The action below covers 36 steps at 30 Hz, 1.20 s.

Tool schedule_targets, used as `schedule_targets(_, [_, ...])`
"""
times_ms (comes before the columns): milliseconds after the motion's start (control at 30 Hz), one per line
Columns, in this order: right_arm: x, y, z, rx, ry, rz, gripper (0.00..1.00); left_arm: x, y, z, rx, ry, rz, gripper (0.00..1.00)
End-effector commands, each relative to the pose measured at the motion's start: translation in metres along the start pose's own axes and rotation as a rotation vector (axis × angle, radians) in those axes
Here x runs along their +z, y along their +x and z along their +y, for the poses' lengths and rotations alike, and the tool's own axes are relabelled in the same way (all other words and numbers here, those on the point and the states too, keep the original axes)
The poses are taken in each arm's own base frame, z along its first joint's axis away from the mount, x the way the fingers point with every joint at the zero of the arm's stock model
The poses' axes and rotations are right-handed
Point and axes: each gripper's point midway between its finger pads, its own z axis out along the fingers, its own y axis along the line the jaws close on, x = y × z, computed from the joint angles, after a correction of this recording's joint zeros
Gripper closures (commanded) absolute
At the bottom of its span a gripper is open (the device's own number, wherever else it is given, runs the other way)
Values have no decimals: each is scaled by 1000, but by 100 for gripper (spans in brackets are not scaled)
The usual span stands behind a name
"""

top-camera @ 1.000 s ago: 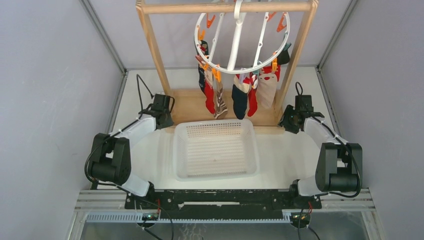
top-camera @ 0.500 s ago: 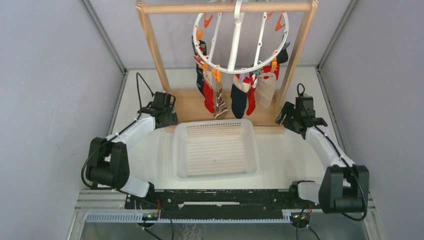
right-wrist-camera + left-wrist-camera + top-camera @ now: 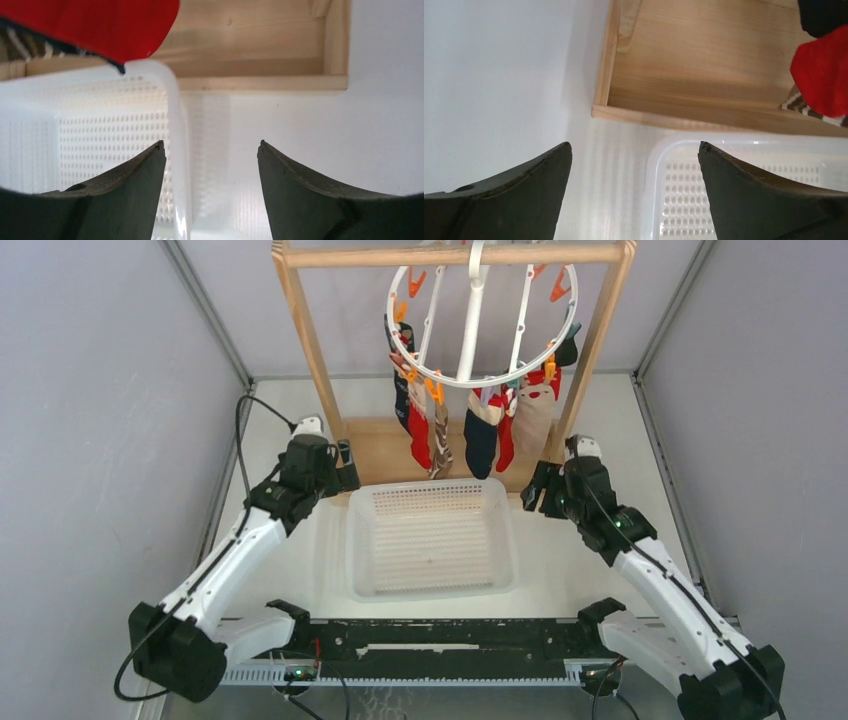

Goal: Remove the socks clipped to the hanger
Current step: Adjust the clothesline at the center of the board, then adjust the bin at the center of the board.

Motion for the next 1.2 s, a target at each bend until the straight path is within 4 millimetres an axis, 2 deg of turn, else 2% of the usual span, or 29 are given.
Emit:
schedule_targets(0, [-14, 24, 11, -22, -51, 35, 26, -17, 15, -7, -9, 57, -13, 0])
schedule_targets(167, [-23, 50, 33, -42, -150, 84, 27, -30, 24, -26, 11, 121, -22, 0])
schedule_targets(300, [-22, 76, 46, -94, -167, 131, 28, -37, 31, -37, 28, 152, -25, 0])
schedule_targets(433, [-18, 99, 56, -130, -171, 182, 30, -42, 36, -37, 49, 155, -30, 0])
schedule_targets(600, [-11, 121, 55, -162, -103, 220, 33, -49, 41, -36, 38, 169, -47, 0])
schedule_targets(733, [-10, 128, 54, -123, -83, 214, 42, -54, 43, -35, 36, 178, -60, 0])
schedule_targets(833, [-11, 130, 49, -101, -74, 204, 55, -57, 43, -37, 51, 189, -70, 0])
schedule_targets(900, [-13, 130, 45, -87, -67, 197, 61, -63, 38, -45, 66, 220, -87, 0])
schedule_targets(1033, [-19, 131, 38, -77, -61, 191, 69, -70, 34, -59, 86, 261, -88, 0])
schedule_targets(1167, [-24, 137, 32, -89, -60, 203, 73, -73, 37, -64, 90, 282, -95, 0])
